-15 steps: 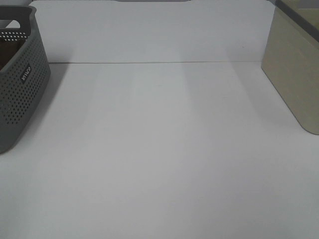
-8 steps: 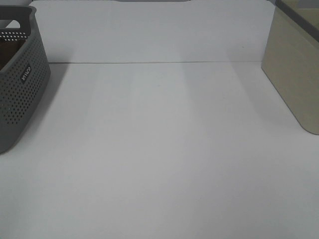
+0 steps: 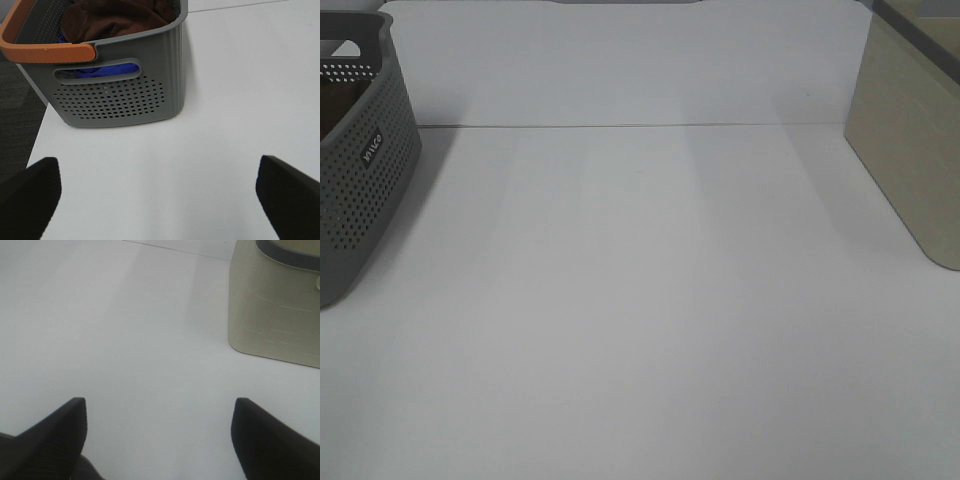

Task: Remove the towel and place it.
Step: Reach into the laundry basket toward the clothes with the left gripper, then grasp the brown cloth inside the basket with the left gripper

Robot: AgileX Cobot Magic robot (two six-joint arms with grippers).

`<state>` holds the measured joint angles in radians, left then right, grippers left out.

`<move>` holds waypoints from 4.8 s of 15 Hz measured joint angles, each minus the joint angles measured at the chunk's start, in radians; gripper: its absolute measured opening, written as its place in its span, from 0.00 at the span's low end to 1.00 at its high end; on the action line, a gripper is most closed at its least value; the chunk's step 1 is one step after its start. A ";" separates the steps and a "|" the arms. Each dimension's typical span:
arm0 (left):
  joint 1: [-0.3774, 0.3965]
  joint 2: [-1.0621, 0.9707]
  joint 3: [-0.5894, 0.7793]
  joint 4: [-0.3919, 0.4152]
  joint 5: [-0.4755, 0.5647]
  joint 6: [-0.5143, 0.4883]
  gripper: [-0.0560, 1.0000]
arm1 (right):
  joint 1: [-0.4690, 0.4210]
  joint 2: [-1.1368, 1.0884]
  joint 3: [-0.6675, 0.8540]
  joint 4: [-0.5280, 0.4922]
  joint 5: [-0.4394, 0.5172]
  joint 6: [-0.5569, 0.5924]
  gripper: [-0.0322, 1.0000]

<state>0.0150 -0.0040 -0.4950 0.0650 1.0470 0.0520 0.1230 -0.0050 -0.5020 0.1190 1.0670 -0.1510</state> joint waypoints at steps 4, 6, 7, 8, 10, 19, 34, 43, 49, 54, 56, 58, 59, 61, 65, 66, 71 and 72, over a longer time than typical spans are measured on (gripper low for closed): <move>0.000 0.000 0.000 0.000 0.000 0.000 0.99 | 0.000 0.000 0.000 0.000 0.000 0.000 0.77; 0.000 0.000 0.000 0.000 0.000 0.000 0.99 | 0.000 0.000 0.000 0.000 0.000 0.000 0.77; 0.000 0.000 0.000 0.000 0.000 0.000 0.99 | 0.000 0.000 0.000 0.000 0.000 0.000 0.77; 0.000 0.000 0.000 0.000 0.000 0.000 0.99 | 0.000 0.000 0.000 0.000 0.000 0.000 0.77; 0.000 0.000 0.000 0.000 0.000 0.000 0.99 | 0.000 0.000 0.000 0.000 0.000 0.000 0.77; 0.000 0.501 -0.403 0.092 0.020 0.354 0.99 | 0.000 0.000 0.000 0.000 0.000 0.000 0.77; 0.083 1.927 -1.433 0.233 0.156 1.016 0.98 | 0.000 0.000 0.000 0.000 0.000 0.000 0.77; 0.143 2.216 -1.569 0.216 0.044 1.103 0.98 | 0.000 0.000 0.000 0.000 0.000 0.000 0.77; 0.143 2.296 -1.597 0.126 0.036 1.133 0.97 | 0.000 0.000 0.000 0.000 0.000 0.000 0.77; 0.143 2.302 -1.598 0.126 0.125 1.133 0.84 | 0.000 0.000 0.000 0.000 0.000 0.000 0.77; 0.143 2.302 -1.598 0.126 0.128 1.125 0.60 | 0.000 0.000 0.000 0.000 0.000 0.000 0.77; 0.143 2.302 -1.598 0.127 0.115 1.106 0.28 | 0.000 0.000 0.000 0.000 0.000 0.000 0.77; 0.143 2.302 -1.598 0.127 0.106 1.102 0.17 | 0.000 0.000 0.000 0.000 0.000 0.000 0.77; 0.143 2.302 -1.598 0.127 0.100 1.102 0.11 | 0.000 0.000 0.000 0.000 0.000 0.000 0.77; 0.143 2.294 -1.598 0.127 0.099 1.099 0.08 | 0.000 0.000 0.000 0.000 0.000 0.000 0.77; 0.143 2.282 -1.598 0.127 0.099 1.091 0.05 | 0.000 0.000 0.000 0.000 0.000 0.000 0.77; 0.143 2.112 -1.598 0.115 0.119 0.972 0.05 | 0.000 0.000 0.000 0.000 0.000 0.000 0.77; 0.143 2.059 -1.598 0.100 0.132 0.946 0.05 | 0.000 0.000 0.000 0.000 0.000 0.000 0.77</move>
<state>0.1580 2.0550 -2.0930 0.1650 1.1790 0.9980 0.1230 -0.0050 -0.5020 0.1190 1.0670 -0.1510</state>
